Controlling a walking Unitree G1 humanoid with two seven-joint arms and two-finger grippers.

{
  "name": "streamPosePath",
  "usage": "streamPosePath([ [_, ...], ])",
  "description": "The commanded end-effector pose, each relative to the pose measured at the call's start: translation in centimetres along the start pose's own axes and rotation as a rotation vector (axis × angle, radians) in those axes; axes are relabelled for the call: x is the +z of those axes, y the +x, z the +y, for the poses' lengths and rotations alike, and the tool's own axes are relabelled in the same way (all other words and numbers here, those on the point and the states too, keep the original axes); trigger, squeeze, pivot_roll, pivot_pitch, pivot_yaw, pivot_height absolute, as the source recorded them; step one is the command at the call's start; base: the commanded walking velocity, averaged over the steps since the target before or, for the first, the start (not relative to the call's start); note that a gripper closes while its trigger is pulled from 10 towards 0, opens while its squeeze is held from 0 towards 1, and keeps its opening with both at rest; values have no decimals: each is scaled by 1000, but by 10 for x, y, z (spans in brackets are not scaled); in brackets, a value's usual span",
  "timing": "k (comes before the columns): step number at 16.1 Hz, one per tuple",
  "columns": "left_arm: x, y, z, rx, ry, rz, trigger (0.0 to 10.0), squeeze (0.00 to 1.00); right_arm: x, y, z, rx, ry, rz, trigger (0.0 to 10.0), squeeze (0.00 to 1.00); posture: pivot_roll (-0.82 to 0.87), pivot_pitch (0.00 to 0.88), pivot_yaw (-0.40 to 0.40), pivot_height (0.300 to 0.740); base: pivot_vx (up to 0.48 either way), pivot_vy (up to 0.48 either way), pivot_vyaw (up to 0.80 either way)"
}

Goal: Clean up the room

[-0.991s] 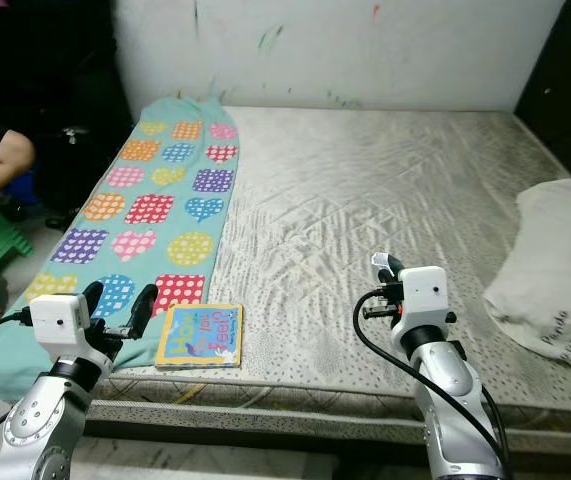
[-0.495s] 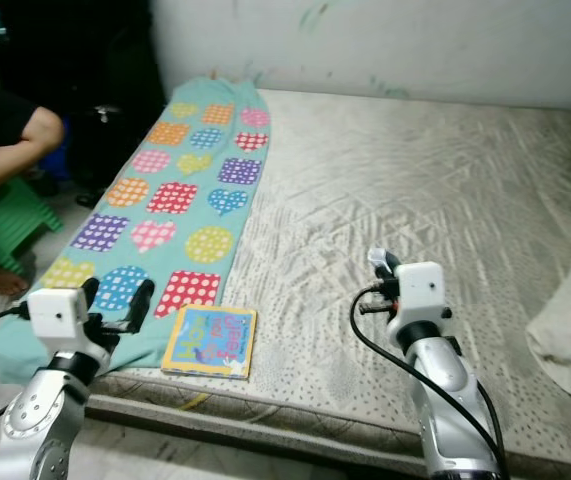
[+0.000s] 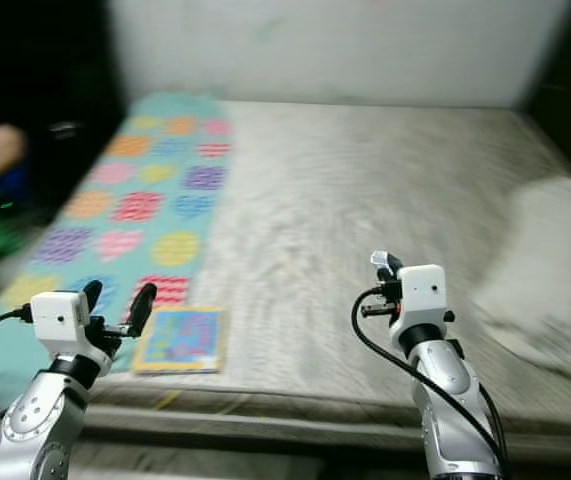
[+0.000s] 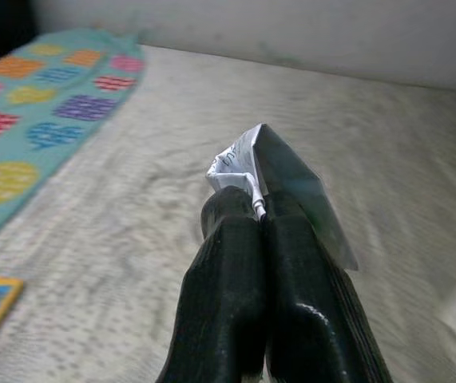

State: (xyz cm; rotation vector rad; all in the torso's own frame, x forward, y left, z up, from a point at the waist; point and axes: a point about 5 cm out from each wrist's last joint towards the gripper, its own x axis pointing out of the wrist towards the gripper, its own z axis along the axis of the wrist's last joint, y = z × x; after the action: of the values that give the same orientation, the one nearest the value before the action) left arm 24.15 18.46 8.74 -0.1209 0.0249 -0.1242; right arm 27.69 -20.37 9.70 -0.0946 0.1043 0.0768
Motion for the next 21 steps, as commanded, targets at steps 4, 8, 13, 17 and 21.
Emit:
streamPosePath([
  [4, 4, 0, -1, -10, -1, -17, 10000, 0, 2, 0, 1, 6, -1, -7, 10000, 0, -83, 21, 39, 740, 295, 0, -130],
  [8, 3, 0, 0, -12, 3, -15, 10000, 0, 1, 0, 1, 6, -3, -6, 10000, 0, -84, 21, 41, 740, 308, 0, 0],
  [13, 3, 0, 0, -13, 6, -15, 10000, 0, 1, 0, 1, 5, -1, -6, 10000, 0, -83, 19, 42, 740, 317, 0, 0],
  [17, -1, 1, 6, 55, 15, 18, 10000, 0, 0, 0, 1, 5, -2, -3, 10000, 0, -82, 18, 43, 740, 146, 0, 0],
  [21, -1, 1, 5, 42, 1, 16, 10000, 0, 0, 1, 0, 9, -5, -4, 10000, 0, -81, 10, 40, 740, 0, 199, 0],
])
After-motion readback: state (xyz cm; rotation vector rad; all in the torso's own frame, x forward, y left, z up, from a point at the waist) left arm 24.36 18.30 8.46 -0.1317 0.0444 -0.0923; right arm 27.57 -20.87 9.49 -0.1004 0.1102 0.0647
